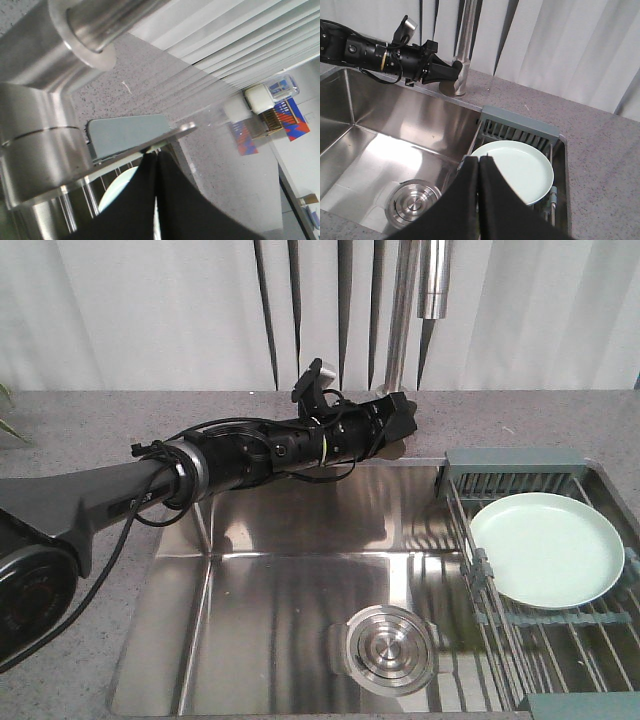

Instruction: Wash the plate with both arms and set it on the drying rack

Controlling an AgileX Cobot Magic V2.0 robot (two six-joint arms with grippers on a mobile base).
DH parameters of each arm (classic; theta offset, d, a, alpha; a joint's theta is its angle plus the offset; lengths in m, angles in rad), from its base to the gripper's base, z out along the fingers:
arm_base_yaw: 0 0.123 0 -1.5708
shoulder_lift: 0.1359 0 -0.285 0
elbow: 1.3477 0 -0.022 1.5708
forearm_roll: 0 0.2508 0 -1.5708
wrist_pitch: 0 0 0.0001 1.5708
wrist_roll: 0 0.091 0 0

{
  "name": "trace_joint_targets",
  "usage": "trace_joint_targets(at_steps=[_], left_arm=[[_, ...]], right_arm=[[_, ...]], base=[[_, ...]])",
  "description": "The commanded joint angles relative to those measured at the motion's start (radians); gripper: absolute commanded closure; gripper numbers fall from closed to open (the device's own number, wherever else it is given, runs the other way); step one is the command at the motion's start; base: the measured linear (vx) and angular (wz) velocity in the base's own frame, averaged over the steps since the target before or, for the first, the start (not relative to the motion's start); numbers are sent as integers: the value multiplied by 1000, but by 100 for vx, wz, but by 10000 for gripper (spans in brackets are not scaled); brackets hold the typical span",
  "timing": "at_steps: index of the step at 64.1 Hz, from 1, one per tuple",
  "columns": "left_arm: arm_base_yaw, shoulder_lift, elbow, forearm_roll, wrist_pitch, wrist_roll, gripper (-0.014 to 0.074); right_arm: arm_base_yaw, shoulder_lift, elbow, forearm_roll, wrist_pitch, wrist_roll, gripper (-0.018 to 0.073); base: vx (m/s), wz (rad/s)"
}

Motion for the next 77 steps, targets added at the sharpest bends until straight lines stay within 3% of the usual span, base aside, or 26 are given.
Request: trace_joint_targets(at_steps=[1,25,46,63,77], left_arm=[[8,-76,-37,-68,-29,-8,602],[9,-117,-35,-59,-149,-8,602],[60,-229,-5,-43,-224,-8,602],[137,-457,226,39,-256,-8,602],[215,-735,465,230,-257,-8,602]], right_arm=[[0,19,-20,9,-71,3,566],[0,20,-20,9,-75,3,566],[0,20,-20,9,-87,3,566],[0,34,-20,34,-100,3,566],[45,119,-20,111,-154,-34,566]], base=[[0,0],[0,0],[0,0],[0,0],[0,0]])
